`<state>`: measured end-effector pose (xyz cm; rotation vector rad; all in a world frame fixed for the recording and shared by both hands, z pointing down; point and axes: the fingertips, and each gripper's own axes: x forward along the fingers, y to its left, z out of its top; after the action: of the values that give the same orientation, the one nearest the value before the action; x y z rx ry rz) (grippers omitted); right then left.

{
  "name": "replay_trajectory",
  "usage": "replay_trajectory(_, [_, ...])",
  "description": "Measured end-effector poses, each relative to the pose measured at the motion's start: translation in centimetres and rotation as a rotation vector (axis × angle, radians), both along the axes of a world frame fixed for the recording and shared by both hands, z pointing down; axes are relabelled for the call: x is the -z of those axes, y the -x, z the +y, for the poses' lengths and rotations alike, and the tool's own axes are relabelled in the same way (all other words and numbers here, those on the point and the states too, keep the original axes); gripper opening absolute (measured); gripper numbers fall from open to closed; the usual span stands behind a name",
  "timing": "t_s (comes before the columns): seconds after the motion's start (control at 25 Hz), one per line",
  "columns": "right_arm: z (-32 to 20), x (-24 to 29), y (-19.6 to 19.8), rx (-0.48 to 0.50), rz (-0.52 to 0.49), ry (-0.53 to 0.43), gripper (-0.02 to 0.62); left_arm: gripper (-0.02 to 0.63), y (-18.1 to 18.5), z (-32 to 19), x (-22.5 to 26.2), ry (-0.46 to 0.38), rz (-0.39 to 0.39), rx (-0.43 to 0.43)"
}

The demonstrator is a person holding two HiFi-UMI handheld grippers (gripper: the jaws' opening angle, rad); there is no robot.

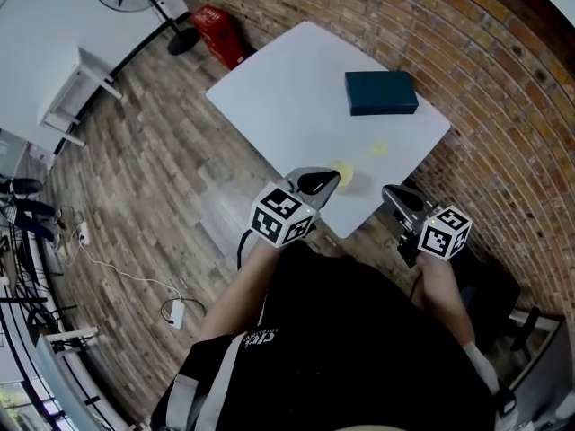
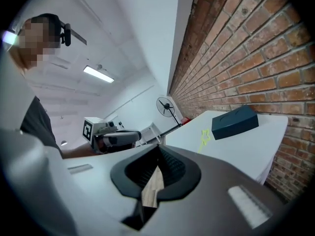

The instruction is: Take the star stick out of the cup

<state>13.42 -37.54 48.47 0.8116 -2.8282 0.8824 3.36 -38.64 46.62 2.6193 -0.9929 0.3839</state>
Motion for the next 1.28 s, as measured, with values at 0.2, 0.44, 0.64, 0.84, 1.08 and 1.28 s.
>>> replay_trajectory(0.2, [-4.2,-2.0,0.2,-0.052,0.004,0.049,0.002,0.036,-0.7,-3.1,-2.1,0.03,-0.045,-0.051])
replay_trajectory(0.44, [-7.6,-4.1,0.1,-0.091,0.024,0.093,0.002,0.046,-0.3,-6.9,-5.0,0.058,-0.084,-0.082])
replay_trajectory(0.64, [-8.6,-6.2,0.8,-0.109,0.022,0.138,0.002,0.08,-0.4,-8.7,-8.1,0.077,-0.123,-0.156])
replay_trajectory(0.84, [-8.6,-8.0,1.4,-0.116,0.029,0.179,0.002,0.122,-1.2,-8.9,-11.3,0.122,-0.161,-0.232])
replay_trajectory(1.08, [-7.9,-8.8,0.6,-0.142,0.036,0.201,0.002,0.129,-2.7,-8.9,-14.0,0.134,-0.231,-0.329])
replay_trajectory(1.28, [-7.5,-8.8,-2.0,-0.206,0.031,0.207,0.002,0.141,-4.1,-8.4,-15.4,0.15,-0.282,-0.388])
